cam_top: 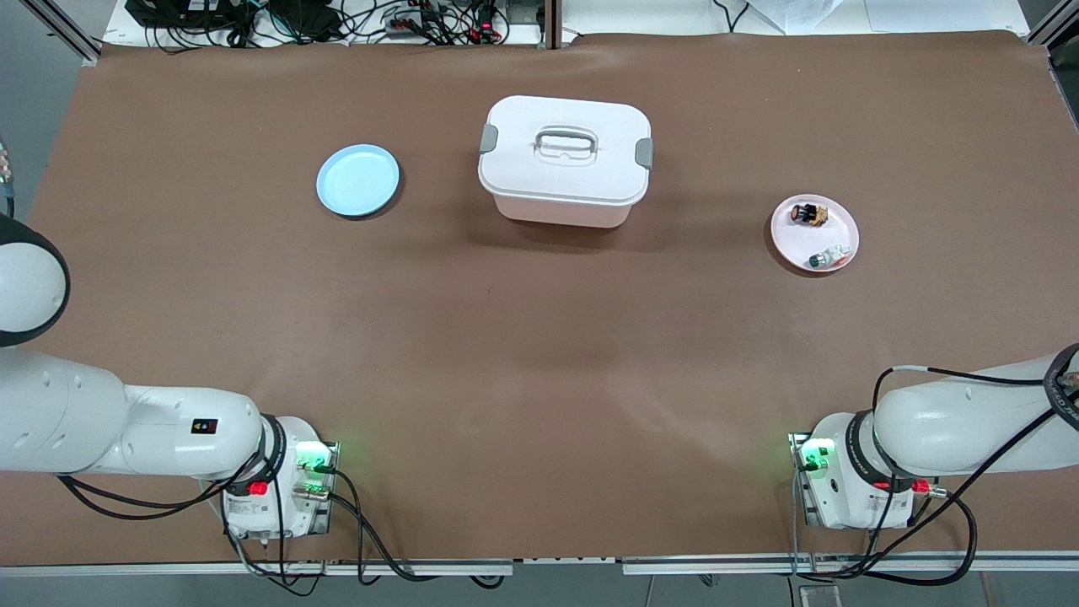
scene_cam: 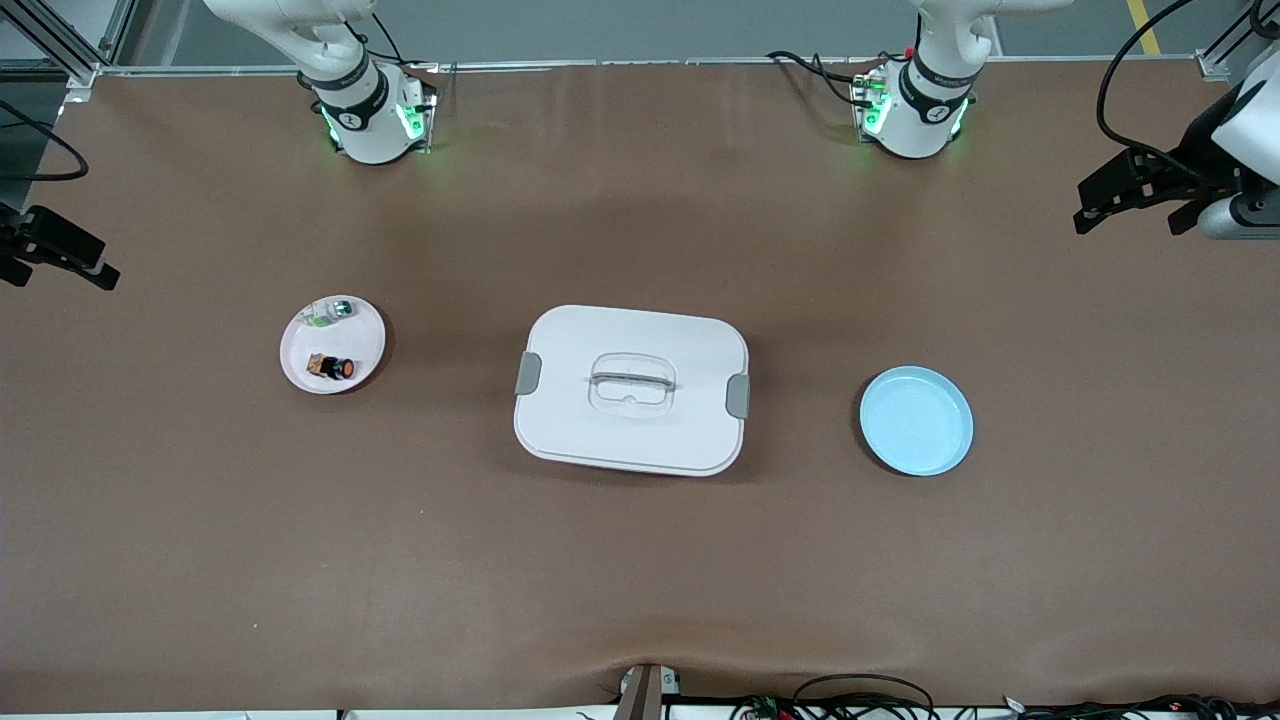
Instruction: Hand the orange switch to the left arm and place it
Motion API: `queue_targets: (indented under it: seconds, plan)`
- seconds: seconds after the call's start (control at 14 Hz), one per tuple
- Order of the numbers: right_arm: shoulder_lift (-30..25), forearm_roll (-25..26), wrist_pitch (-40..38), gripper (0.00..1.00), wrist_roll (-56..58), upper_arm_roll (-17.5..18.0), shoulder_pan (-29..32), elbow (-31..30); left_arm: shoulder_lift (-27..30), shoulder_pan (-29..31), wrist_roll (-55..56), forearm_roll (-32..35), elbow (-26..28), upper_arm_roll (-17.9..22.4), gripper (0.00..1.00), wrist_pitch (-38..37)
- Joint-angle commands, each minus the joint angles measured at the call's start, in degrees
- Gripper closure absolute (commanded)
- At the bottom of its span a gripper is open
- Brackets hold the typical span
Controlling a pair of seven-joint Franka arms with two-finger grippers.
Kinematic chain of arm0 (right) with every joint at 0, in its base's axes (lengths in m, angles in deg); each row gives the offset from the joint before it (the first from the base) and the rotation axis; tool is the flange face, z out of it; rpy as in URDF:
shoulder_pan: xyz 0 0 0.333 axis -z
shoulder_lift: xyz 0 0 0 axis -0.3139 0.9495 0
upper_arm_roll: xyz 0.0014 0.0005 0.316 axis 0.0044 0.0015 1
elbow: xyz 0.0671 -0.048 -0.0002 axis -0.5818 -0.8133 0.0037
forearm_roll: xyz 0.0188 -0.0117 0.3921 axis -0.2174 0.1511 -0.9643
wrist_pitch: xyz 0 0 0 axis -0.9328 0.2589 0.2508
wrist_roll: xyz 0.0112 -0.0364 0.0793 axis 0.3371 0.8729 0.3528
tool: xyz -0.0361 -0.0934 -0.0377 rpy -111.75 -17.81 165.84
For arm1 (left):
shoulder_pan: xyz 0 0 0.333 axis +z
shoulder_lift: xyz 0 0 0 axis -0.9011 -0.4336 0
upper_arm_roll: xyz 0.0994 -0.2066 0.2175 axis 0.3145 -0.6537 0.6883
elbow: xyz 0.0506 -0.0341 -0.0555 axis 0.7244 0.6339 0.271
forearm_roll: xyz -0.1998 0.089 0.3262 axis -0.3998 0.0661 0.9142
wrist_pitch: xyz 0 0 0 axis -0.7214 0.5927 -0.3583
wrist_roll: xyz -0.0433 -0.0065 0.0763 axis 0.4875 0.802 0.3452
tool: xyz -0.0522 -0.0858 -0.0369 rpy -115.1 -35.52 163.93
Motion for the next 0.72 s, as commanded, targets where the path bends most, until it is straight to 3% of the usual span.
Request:
queue_targets:
  seconds: [0.0, 0.64]
  plan:
    - [0.74, 0.12, -0.23, 0.00, -0.30, 0.40, 0.26, 1.30, -0.27, 0.12, 0.25, 0.92, -1.28, -0.28, 0.00, -0.69]
    - [0.74, 0.12, -0.41, 0.00, -0.04, 0.40, 0.26, 1.30, -0.54, -0.23, 0.16, 0.57, -1.46, -0.37, 0.00, -0.69]
